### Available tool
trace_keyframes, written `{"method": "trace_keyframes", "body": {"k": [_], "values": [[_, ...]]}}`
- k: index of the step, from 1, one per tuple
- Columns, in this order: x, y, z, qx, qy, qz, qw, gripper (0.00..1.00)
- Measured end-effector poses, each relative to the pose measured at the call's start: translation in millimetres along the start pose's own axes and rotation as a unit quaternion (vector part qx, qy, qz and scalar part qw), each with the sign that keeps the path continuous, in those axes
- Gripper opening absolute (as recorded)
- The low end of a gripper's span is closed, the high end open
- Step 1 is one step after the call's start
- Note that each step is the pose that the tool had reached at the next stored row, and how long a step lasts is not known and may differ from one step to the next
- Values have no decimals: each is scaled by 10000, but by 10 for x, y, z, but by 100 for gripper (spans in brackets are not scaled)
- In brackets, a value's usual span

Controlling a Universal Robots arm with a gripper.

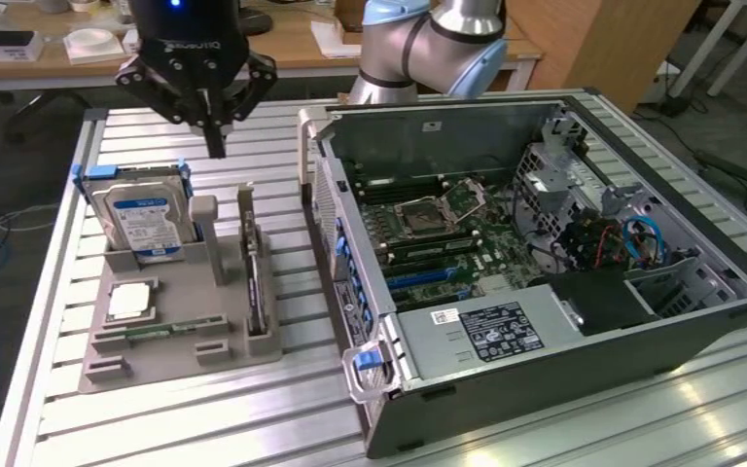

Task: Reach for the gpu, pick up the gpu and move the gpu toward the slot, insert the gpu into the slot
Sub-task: 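Reach for the gpu, then pick up the gpu and move the gpu toward the slot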

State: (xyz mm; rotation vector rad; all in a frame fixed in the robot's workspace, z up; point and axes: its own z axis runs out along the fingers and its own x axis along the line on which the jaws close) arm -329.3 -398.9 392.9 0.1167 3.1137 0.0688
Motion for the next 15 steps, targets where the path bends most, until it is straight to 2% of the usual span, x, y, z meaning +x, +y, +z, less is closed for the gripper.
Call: {"method": "trace_keyframes", "body": {"k": [2,15], "values": [[30,-2,-1,0,0,0,10000,10],[30,-2,-1,0,0,0,10000,10]]}}
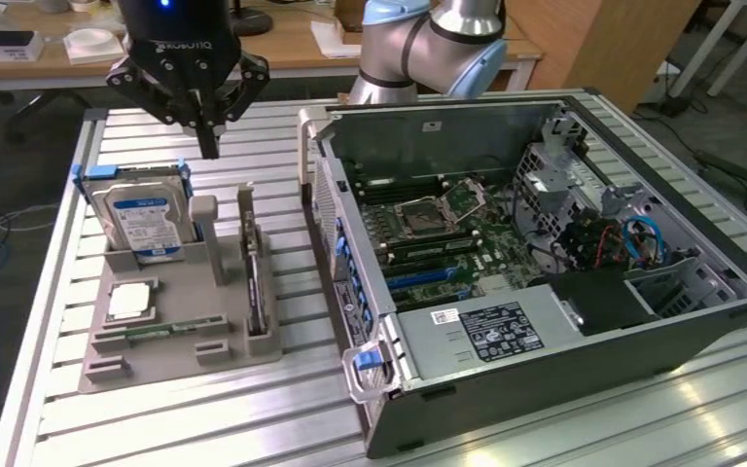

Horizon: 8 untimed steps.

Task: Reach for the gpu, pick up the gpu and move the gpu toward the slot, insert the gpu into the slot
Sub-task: 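Pick up the gpu and move the gpu toward the slot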

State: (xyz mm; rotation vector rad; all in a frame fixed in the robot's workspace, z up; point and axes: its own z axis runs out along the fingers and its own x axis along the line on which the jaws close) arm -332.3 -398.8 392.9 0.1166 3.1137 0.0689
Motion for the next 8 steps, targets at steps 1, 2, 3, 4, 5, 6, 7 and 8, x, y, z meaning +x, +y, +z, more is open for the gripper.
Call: {"method": "trace_keyframes", "body": {"k": [1,2,3,4,5,6,7,8], "values": [[0,0,0,0,0,0,10000,10],[0,0,0,0,0,0,10000,11],[0,0,0,0,0,0,10000,11],[0,0,0,0,0,0,10000,16],[0,0,0,0,0,0,10000,16],[0,0,0,0,0,0,10000,23],[0,0,0,0,0,0,10000,29],[0,0,0,0,0,0,10000,35]]}}
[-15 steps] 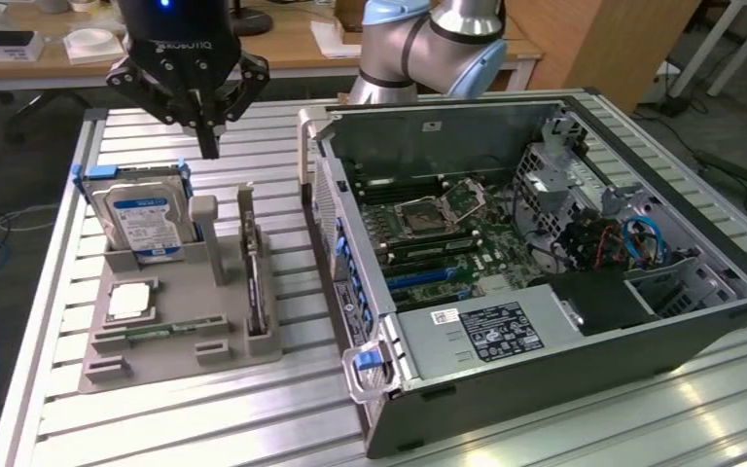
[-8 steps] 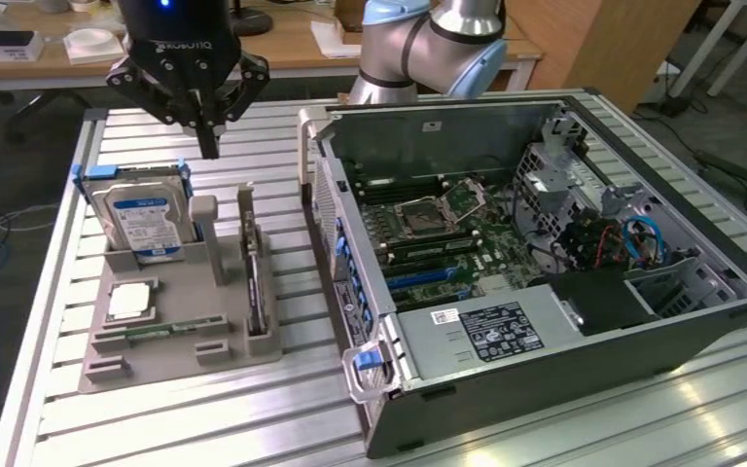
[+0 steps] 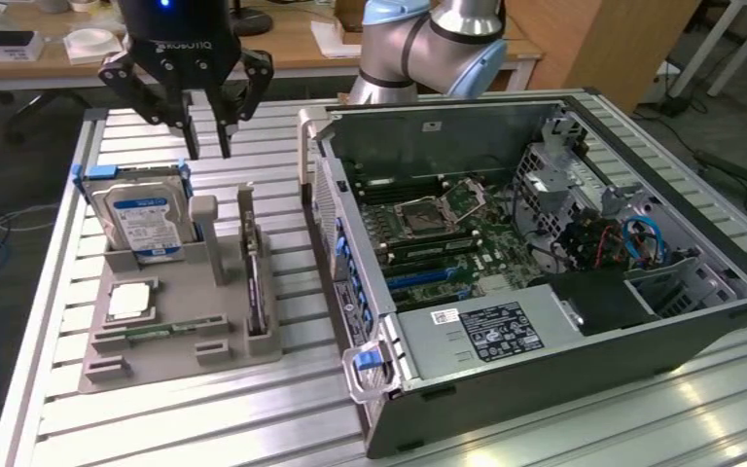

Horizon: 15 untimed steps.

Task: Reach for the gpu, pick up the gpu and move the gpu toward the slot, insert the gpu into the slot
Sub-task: 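Pick up the gpu and move the gpu toward the slot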

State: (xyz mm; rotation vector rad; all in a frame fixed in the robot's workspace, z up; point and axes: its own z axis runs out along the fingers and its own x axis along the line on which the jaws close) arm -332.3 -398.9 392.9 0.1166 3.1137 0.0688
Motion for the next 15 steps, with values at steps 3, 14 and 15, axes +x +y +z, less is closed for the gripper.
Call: {"method": "trace_keyframes", "body": {"k": [3,14,15], "values": [[0,-2,1,0,0,-1,10000,41],[-15,-31,91,58,41,-381,9992,53],[-16,-49,108,58,41,-381,9992,53]]}}
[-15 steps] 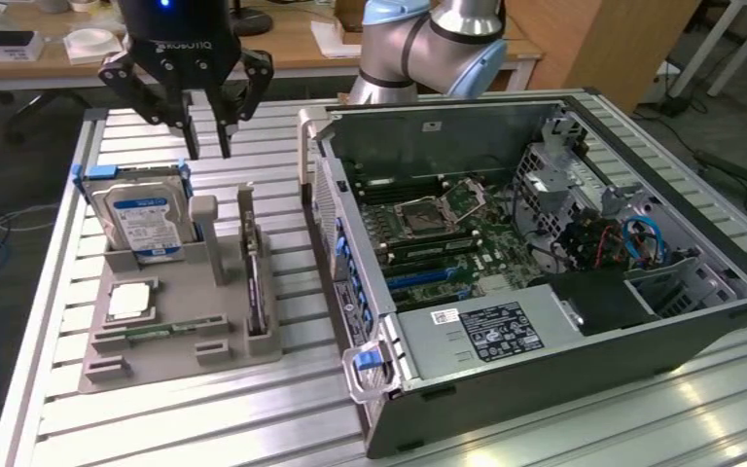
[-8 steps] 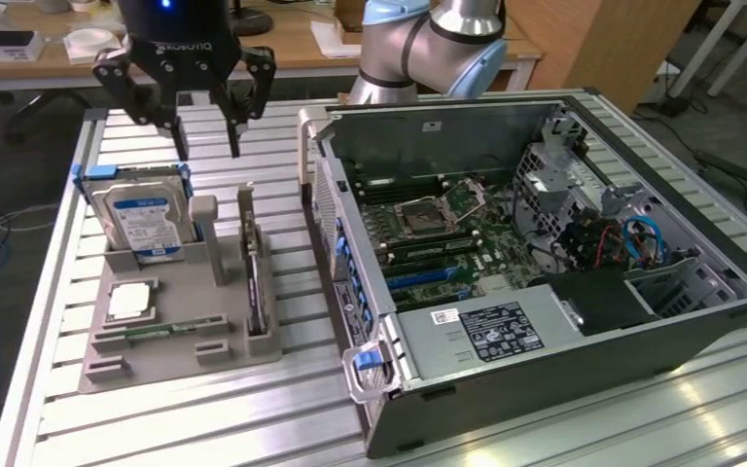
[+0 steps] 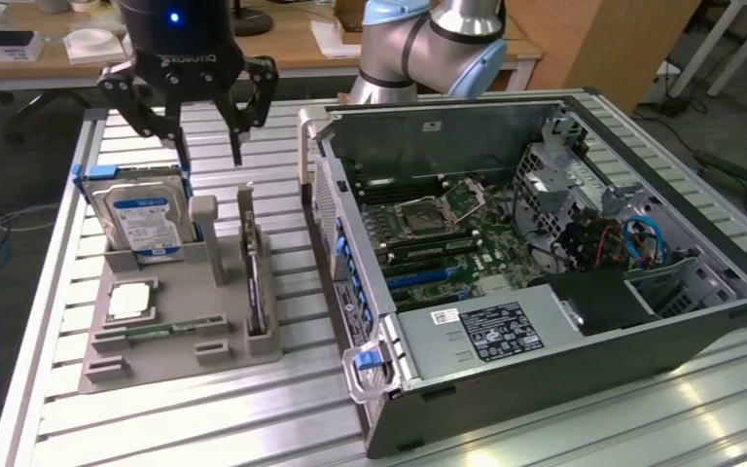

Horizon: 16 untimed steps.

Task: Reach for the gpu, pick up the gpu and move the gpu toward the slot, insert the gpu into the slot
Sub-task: 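Pick up the gpu and move the gpu toward the slot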

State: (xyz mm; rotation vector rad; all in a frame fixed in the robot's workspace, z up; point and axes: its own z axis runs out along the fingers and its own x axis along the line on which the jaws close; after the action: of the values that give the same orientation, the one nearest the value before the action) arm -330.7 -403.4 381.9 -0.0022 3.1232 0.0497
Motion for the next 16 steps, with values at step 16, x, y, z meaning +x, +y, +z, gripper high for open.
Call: {"method": "trace_keyframes", "body": {"k": [16], "values": [[-4,-446,138,0,-1,-6,10000,53]]}}
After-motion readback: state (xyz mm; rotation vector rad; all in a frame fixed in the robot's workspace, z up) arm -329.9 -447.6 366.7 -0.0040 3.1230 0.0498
